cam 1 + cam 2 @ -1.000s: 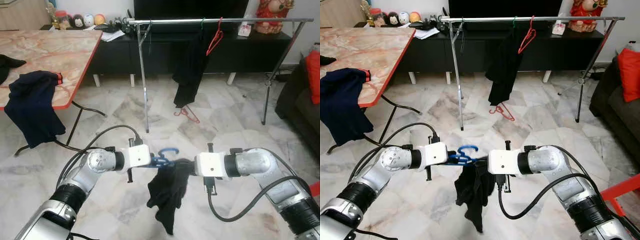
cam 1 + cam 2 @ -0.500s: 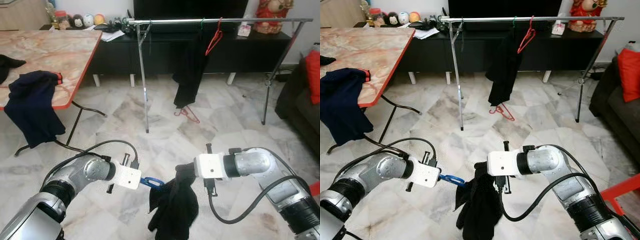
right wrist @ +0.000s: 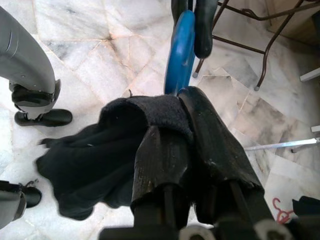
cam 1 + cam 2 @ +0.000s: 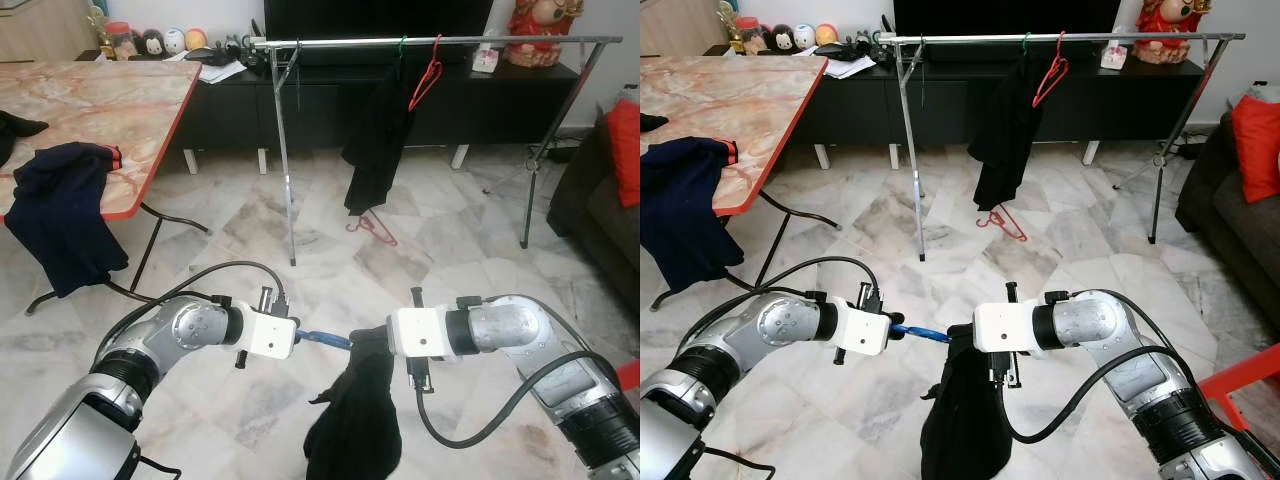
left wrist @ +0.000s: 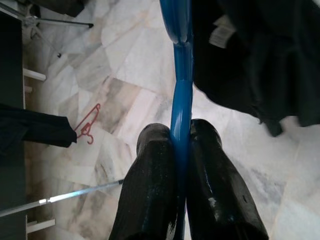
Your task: Hang hanger
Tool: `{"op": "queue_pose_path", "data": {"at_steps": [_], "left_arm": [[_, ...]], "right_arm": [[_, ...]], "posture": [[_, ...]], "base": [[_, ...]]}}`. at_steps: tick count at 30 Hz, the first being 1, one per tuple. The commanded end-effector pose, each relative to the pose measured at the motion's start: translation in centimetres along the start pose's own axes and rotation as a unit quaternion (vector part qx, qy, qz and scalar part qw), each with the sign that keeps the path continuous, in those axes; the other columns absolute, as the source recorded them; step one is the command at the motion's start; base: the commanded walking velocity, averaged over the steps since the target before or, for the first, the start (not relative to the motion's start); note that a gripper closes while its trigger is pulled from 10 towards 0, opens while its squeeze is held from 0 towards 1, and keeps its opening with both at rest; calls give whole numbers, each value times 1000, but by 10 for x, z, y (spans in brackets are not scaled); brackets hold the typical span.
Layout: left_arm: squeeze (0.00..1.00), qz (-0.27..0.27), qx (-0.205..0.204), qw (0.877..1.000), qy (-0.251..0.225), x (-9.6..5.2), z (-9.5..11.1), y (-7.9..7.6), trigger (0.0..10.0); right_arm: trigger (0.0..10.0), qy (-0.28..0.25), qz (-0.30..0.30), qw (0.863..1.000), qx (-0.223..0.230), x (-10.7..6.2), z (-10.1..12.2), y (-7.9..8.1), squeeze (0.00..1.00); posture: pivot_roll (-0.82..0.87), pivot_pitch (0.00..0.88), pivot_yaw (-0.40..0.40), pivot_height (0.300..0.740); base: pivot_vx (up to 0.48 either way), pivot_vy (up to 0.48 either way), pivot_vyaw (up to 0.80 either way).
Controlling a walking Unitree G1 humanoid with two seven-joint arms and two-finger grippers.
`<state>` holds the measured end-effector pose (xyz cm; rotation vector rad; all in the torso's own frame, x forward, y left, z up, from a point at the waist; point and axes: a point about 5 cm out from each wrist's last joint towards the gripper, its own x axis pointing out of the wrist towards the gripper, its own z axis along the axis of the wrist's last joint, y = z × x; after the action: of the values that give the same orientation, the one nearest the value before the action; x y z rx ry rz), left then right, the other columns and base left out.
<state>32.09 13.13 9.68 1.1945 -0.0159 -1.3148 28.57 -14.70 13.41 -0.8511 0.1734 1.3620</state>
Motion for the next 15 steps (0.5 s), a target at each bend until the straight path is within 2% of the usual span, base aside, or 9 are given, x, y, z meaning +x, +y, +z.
{"op": "queue_pose_path", "data": {"at_steps": [1,5,15], "left_arm": [[0,-9,14,1000,5,-7,-3,3,10000],[0,-32,27,999,20,-16,-11,-3,10000],[0,-44,40,998,5,-26,-9,-2,10000]], "right_arm": [[10000,-13,1,1000,-19,0,8,-3,0],[10000,-10,0,1000,-18,0,7,-3,0],[10000,3,1,1000,-19,1,2,-4,0]], "posture": [[-119,0,-19,740],[-119,0,-19,740],[-105,0,-20,740]], "base": [[0,0,0],[0,0,0],[0,0,0]]}}
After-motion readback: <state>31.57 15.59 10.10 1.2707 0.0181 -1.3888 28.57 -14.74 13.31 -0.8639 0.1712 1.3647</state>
